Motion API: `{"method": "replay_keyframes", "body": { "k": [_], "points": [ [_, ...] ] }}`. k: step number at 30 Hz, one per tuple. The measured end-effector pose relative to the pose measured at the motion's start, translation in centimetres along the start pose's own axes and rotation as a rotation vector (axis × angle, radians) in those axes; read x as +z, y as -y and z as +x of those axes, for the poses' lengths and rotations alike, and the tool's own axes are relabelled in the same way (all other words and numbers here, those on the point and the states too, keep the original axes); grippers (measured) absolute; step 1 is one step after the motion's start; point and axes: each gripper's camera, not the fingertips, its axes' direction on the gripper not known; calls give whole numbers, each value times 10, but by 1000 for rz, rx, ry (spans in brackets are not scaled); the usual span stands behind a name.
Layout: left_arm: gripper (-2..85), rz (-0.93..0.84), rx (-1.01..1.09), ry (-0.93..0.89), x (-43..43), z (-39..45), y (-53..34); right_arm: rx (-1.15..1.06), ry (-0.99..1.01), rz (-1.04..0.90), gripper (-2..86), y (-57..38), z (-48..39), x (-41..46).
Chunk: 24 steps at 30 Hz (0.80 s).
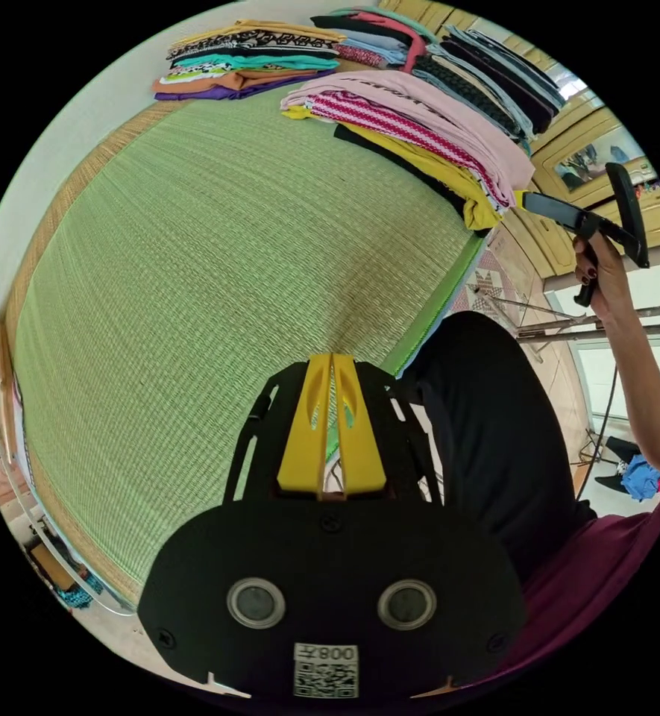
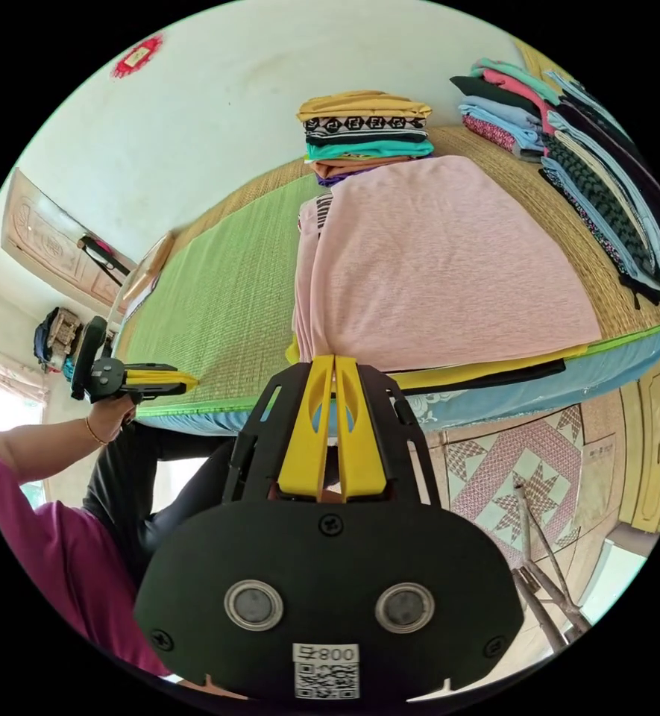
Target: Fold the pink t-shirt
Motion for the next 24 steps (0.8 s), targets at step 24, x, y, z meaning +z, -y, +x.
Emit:
{"method": "replay_keyframes", "body": {
  "k": [24],
  "points": [
    [8,118,-6,37,19,3,-104,-48,-17,285,42,168,-88,-90]
  ]
}}
